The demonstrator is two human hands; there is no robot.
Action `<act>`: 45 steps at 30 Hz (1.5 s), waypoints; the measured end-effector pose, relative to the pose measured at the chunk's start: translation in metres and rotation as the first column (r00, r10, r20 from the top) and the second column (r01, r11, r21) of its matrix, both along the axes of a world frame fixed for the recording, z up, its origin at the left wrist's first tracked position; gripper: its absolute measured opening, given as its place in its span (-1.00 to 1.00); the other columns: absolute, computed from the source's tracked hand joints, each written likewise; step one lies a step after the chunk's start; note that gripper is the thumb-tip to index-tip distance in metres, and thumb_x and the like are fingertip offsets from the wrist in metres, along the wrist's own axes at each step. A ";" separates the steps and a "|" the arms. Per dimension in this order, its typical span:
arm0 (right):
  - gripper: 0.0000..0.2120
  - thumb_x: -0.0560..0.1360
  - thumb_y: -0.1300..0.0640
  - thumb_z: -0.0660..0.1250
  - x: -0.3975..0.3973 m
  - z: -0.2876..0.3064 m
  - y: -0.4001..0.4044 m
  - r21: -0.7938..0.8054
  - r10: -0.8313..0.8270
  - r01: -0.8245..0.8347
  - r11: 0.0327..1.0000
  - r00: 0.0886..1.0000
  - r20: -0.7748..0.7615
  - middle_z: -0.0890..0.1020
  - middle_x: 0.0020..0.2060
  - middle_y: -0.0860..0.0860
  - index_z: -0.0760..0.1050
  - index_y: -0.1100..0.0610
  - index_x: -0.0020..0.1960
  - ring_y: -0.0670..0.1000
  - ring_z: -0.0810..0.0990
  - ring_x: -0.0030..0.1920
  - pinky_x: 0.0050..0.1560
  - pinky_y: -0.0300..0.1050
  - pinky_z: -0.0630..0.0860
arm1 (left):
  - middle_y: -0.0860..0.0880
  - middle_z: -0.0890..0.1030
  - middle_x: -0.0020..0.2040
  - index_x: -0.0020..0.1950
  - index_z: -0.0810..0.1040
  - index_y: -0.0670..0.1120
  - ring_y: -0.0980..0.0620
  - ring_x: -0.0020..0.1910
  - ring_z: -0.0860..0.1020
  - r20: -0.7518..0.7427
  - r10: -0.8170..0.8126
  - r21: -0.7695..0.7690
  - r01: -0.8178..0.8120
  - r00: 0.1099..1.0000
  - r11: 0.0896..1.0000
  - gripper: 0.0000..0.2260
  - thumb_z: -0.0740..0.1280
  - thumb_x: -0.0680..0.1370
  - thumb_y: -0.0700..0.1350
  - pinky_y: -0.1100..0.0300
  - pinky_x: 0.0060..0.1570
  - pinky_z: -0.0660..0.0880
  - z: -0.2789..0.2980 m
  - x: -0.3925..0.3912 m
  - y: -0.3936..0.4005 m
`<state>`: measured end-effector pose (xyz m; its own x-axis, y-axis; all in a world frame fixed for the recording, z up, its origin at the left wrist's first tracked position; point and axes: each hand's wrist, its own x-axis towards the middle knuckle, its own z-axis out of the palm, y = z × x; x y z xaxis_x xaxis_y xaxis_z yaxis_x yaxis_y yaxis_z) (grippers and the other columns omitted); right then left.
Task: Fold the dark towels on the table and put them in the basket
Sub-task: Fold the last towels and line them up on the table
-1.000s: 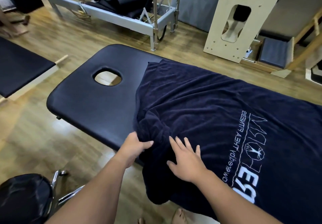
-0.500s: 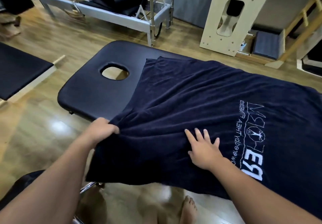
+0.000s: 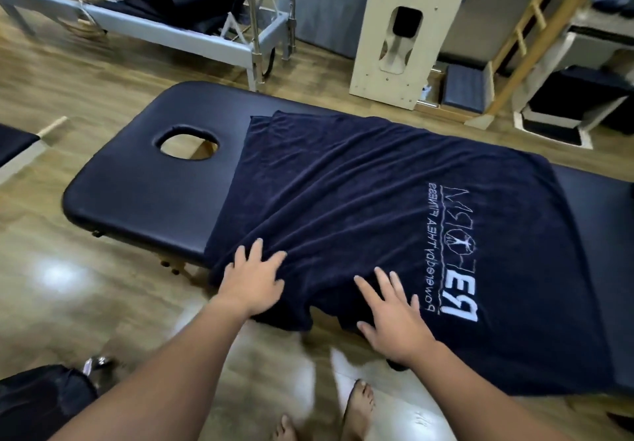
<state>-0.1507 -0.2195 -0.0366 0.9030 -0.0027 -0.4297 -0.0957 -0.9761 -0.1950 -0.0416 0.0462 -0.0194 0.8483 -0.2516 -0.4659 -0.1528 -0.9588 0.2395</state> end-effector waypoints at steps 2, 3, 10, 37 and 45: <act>-0.11 0.56 -0.16 0.32 -0.010 -0.003 -0.023 -0.053 -0.245 0.243 0.969 0.969 -0.040 -0.29 0.60 0.01 -0.30 -0.23 0.58 0.23 -0.31 0.58 0.42 0.52 0.08 | -0.08 -0.24 0.65 0.57 -0.03 0.40 -0.35 0.59 -0.19 -0.135 -0.055 0.023 0.058 0.989 0.998 -0.39 0.20 0.59 0.29 -0.38 0.48 0.01 -0.007 -0.002 -0.033; -0.04 0.54 -0.15 0.37 -0.016 -0.006 -0.036 -0.090 -0.338 0.331 0.939 0.939 -0.065 -0.32 0.59 0.03 -0.34 -0.24 0.57 0.26 -0.31 0.58 0.38 0.55 0.11 | -0.09 -0.32 0.63 0.54 -0.08 0.46 -0.38 0.57 -0.25 -0.177 -0.058 0.046 0.067 0.983 0.997 -0.35 0.20 0.55 0.37 -0.43 0.45 -0.03 -0.010 -0.004 -0.044; -0.22 0.33 0.15 0.57 -0.068 -0.020 -0.119 -0.323 -0.339 0.349 0.880 0.936 0.090 0.34 0.41 0.08 0.29 -0.07 0.44 0.13 0.38 0.39 0.01 0.12 0.51 | -0.16 -0.50 0.55 0.39 -0.23 0.64 -0.50 0.50 -0.36 -0.192 -0.033 0.111 0.055 0.981 0.992 -0.25 0.20 0.38 0.58 -0.58 0.36 -0.13 -0.026 0.012 -0.071; -0.27 0.45 -0.56 0.00 0.204 -0.025 -0.141 -0.077 -0.309 0.305 0.949 0.950 -0.045 -0.40 0.58 0.04 -0.32 -0.49 0.47 0.38 -0.36 0.54 0.30 0.70 -0.14 | -0.07 -0.12 0.67 0.63 -0.13 0.28 -0.33 0.60 -0.08 -0.011 0.063 0.137 -0.061 0.998 0.989 -0.04 0.08 0.34 0.64 -0.24 0.56 -0.06 -0.040 0.184 -0.097; -0.24 0.42 -0.58 0.02 0.259 -0.024 -0.168 -0.065 -0.327 0.324 0.944 0.943 -0.060 -0.44 0.56 -0.01 -0.35 -0.52 0.45 0.37 -0.40 0.53 0.29 0.72 -0.13 | -0.09 -0.22 0.66 0.59 -0.20 0.35 -0.36 0.60 -0.07 -0.072 0.010 0.172 0.002 0.997 0.985 -0.03 0.23 0.34 0.58 -0.29 0.55 -0.05 -0.032 0.255 -0.121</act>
